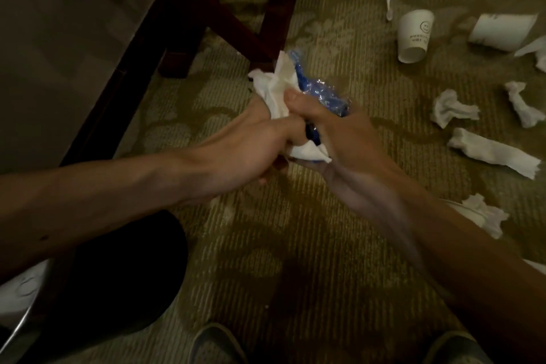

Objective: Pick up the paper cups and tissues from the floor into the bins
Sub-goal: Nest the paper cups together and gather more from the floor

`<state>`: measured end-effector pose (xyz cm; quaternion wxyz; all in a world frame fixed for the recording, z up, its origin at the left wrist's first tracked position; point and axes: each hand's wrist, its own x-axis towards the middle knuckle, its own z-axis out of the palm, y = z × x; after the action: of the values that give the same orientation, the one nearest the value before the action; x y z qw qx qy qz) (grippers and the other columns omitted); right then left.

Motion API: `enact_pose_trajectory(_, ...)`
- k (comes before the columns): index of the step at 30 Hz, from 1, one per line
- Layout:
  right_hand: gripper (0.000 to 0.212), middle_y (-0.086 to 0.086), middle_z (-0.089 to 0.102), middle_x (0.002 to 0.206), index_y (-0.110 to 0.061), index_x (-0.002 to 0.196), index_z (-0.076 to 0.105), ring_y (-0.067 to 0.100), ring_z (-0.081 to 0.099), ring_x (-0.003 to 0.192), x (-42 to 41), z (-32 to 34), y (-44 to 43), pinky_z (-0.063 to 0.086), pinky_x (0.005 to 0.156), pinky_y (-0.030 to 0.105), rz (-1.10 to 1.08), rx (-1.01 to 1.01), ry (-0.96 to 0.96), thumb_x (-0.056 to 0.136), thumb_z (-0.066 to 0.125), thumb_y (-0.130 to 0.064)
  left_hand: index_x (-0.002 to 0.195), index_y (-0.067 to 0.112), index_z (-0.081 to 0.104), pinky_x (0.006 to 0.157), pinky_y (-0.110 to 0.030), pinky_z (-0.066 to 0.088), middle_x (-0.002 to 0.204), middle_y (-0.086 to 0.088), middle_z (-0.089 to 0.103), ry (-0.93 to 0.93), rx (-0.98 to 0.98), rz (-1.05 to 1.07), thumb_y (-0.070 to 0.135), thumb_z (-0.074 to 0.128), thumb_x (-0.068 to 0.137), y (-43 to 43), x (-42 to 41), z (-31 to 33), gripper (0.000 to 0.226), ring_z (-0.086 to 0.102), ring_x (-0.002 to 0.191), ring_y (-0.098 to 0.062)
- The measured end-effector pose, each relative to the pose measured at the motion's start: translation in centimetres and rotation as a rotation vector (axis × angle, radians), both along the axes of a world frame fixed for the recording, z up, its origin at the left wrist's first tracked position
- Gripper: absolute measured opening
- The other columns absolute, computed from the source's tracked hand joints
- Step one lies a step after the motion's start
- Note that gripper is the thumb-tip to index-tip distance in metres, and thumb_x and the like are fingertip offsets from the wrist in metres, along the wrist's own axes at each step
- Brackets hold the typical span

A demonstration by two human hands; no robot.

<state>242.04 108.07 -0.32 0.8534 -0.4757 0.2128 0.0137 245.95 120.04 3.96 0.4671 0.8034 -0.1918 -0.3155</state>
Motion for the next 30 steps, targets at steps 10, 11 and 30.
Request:
enact_pose_trajectory(10, 0.055, 0.002, 0.067, 0.123, -0.02, 0.142, 0.043, 0.017, 0.069, 0.106, 1.1, 5.7, 5.0, 0.057, 0.088, 0.036, 0.222, 0.195, -0.205, 0.091, 0.064, -0.026, 0.156, 0.016, 0.009, 0.111, -0.005, 0.015, 0.152, 0.019, 0.02, -0.71, 0.167, 0.117, 0.065, 0.041, 0.084, 5.9, -0.8, 3.5, 0.093, 0.02, 0.139, 0.005)
enact_pose_trajectory(11, 0.058, 0.002, 0.067, 0.124, -0.021, 0.143, 0.041, 0.017, 0.069, 0.106, 1.2, 6.1, 6.3, 0.056, 0.091, 0.038, 0.252, 0.203, -0.17, 0.09, 0.064, -0.029, 0.155, 0.018, 0.017, 0.106, 0.0, 0.016, 0.149, 0.019, 0.025, -0.746, 0.196, 0.129, 0.065, 0.037, 0.086, 7.0, -0.9, 3.9, 0.086, 0.024, 0.135, 0.003)
enact_pose_trajectory(30, 0.023, -0.012, 0.06, 0.11, -0.035, 0.109, 0.056, 0.016, 0.045, 0.111, 2.6, 5.9, 25.3, 0.035, 0.089, 0.039, 0.925, -1.136, -0.781, 0.096, 0.041, -0.047, 0.114, 0.048, 0.055, 0.084, -0.02, 0.051, 0.11, 0.019, 0.065, -0.579, 0.373, 0.503, 0.05, 0.071, 0.08, 30.9, -8.3, 5.1, 0.037, 0.064, 0.103, -0.004)
